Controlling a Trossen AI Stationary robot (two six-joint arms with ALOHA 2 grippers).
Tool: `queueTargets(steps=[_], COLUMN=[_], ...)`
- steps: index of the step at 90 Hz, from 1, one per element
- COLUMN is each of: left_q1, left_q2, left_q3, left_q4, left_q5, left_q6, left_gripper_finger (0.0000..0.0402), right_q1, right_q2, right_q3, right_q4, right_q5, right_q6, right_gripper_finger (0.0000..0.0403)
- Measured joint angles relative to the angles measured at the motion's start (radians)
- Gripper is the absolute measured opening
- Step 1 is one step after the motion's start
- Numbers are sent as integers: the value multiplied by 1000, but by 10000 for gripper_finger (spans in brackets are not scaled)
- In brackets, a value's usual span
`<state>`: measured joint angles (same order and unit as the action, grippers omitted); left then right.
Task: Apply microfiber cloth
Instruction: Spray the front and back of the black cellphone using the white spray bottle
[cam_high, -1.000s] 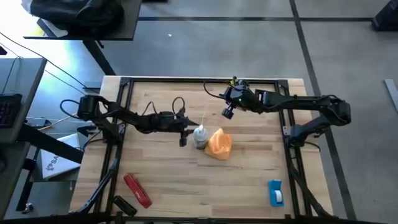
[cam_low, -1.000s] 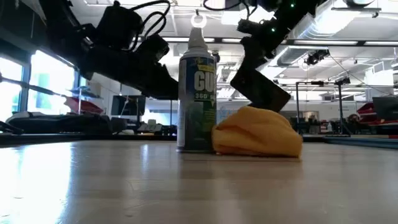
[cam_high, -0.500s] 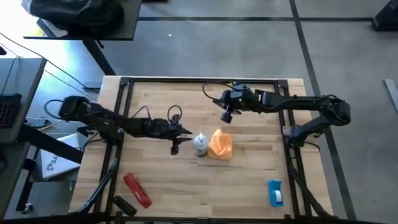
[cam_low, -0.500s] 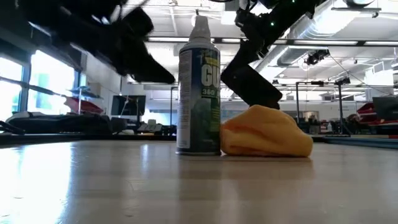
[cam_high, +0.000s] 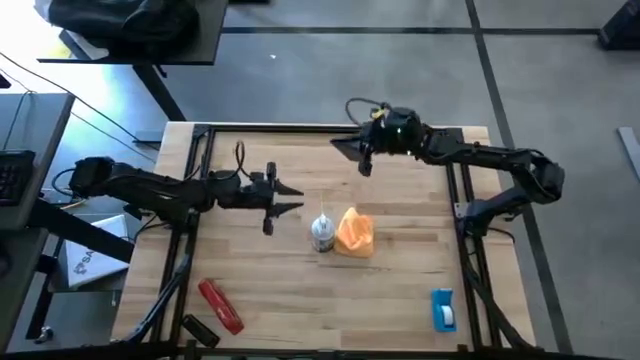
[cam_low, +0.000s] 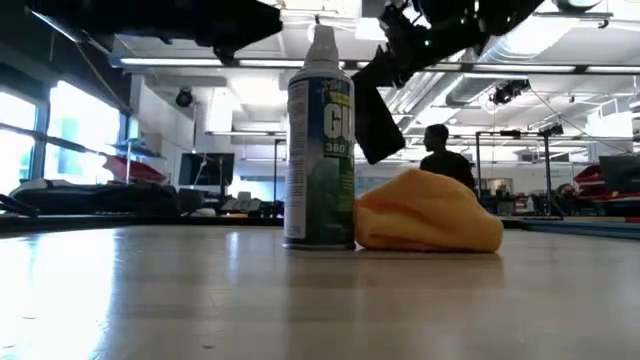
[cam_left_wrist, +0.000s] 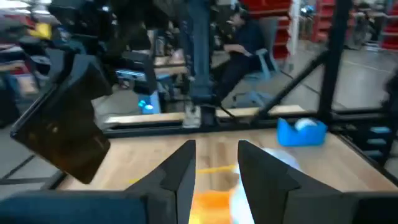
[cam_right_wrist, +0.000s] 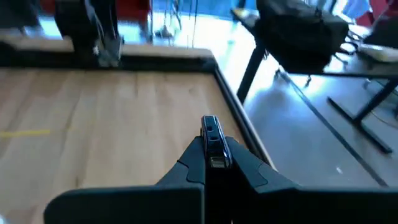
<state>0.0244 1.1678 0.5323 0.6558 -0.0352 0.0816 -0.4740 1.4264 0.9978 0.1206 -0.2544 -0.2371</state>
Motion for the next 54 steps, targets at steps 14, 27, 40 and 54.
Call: queueTargets(steps=[14,27,40,54], left_q1=[46,45,39,12], left_q2=[101,195,247,248], left_q3=[41,132,199,206], left_q4=[50,12,-82,-109], left_q5=[53,56,54,56], left_q6=[-40,-46,-20,-16], left_gripper_finger=[101,101,101,101], right_q1=[-44,-41,-35,-39], right_q2=[89,160,183,184], right_q3=[-13,-13,-12,-11], right_q4=[97,184,251,268], right_q5=[-127,-180,-212,-203], right_q6=[54,78,81,80], right_gripper_finger=[1,1,1,1])
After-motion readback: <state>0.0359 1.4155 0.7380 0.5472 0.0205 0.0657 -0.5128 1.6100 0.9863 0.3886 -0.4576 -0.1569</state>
